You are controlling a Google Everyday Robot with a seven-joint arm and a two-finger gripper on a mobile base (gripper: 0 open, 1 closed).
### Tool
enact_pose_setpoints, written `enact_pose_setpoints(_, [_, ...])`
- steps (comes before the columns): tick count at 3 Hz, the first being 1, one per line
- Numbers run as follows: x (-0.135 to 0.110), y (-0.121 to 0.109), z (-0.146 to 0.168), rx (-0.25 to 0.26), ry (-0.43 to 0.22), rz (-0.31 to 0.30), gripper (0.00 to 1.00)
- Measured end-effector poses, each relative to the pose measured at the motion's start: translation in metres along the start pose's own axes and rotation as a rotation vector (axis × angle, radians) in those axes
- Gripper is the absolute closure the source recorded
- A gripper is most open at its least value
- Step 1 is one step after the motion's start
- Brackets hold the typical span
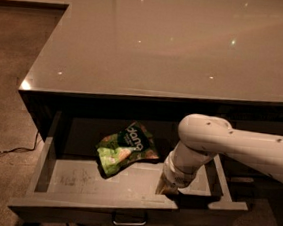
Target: Open top drawer
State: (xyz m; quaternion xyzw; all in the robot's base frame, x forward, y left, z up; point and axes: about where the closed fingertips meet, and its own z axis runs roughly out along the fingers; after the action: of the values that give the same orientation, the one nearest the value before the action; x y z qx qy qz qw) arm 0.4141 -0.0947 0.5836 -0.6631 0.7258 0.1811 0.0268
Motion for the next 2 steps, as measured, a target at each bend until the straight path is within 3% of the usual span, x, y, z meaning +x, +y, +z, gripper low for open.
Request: enact_pose_setpoints(2, [0.0125, 0.0072, 0.0000, -0.022, 0.032, 0.039, 1.00])
